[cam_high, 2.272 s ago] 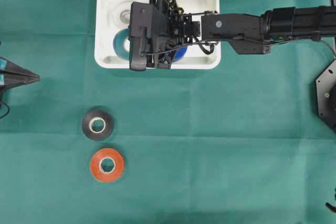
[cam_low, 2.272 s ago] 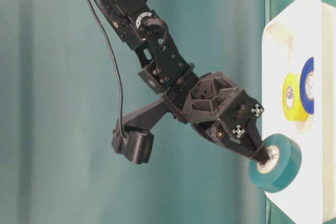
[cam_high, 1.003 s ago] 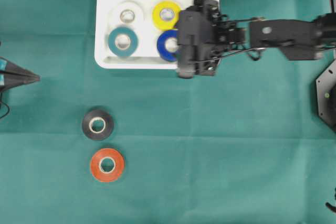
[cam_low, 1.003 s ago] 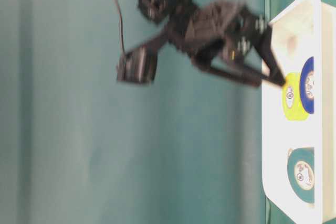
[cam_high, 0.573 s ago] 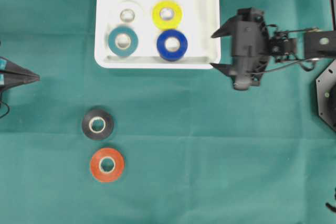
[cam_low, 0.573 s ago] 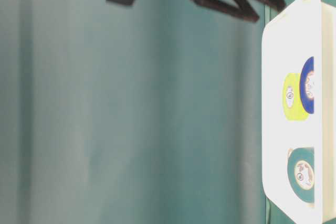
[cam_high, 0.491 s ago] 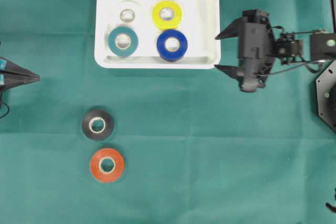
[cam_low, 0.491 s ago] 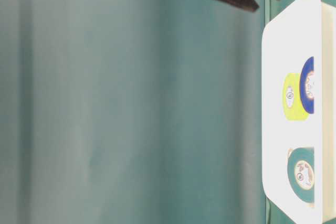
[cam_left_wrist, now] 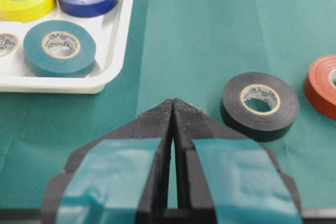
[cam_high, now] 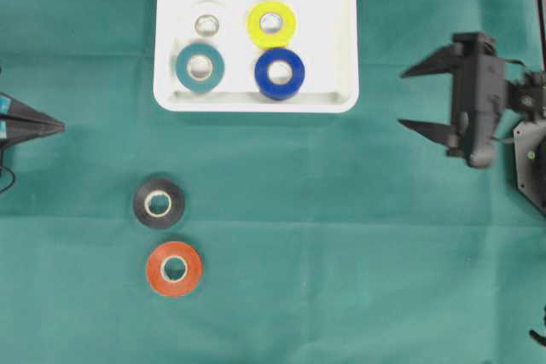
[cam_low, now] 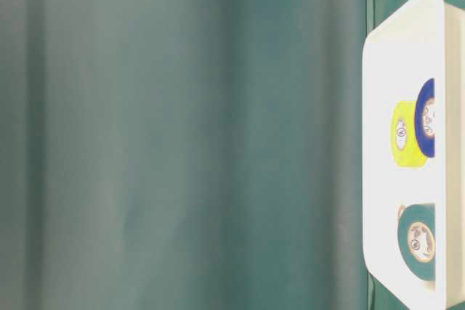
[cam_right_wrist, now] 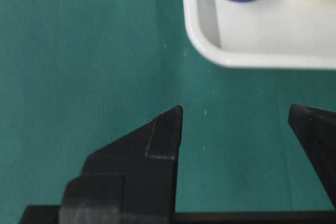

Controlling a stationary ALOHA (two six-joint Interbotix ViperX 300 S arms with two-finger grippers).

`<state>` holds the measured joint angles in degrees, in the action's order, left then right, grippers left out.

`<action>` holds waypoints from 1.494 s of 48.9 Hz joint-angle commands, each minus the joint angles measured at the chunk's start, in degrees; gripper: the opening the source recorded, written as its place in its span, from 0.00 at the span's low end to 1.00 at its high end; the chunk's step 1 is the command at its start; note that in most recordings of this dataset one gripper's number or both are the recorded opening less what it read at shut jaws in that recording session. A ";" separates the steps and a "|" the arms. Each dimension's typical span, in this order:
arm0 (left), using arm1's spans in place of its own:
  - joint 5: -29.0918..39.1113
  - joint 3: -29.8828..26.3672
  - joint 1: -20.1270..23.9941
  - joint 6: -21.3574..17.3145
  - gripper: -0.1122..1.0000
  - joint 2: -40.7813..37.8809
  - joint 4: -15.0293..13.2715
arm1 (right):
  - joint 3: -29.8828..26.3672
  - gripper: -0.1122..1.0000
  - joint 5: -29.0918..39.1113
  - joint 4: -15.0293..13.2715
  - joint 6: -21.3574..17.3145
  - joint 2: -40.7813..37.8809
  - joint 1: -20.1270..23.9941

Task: Put the tape into the white case with the right arm.

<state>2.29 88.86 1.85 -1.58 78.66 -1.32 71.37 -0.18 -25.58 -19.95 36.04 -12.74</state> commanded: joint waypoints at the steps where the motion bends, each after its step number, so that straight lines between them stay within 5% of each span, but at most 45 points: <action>1: -0.53 -0.88 0.09 0.00 0.10 -0.44 -0.09 | 1.76 0.55 -0.44 0.18 -0.35 3.96 0.09; 15: -0.53 -0.88 0.09 0.00 0.10 -0.44 -0.09 | 8.61 0.54 -0.09 0.44 -6.94 16.35 0.09; 32: -0.53 -0.97 0.09 0.00 0.10 -0.44 -0.09 | 10.02 0.54 -0.62 0.00 -6.86 18.81 1.14; 56: -0.62 -0.88 0.09 0.00 0.10 -0.44 -0.09 | 10.55 0.54 -1.23 -2.46 -6.94 17.58 19.78; 73: -0.53 -0.97 0.09 0.00 0.10 -0.44 -0.09 | 9.93 0.54 -1.23 -2.46 -6.94 15.03 21.53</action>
<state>2.20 88.77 1.76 -1.67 78.66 -1.41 82.53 -1.14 -27.95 -26.81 52.12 8.61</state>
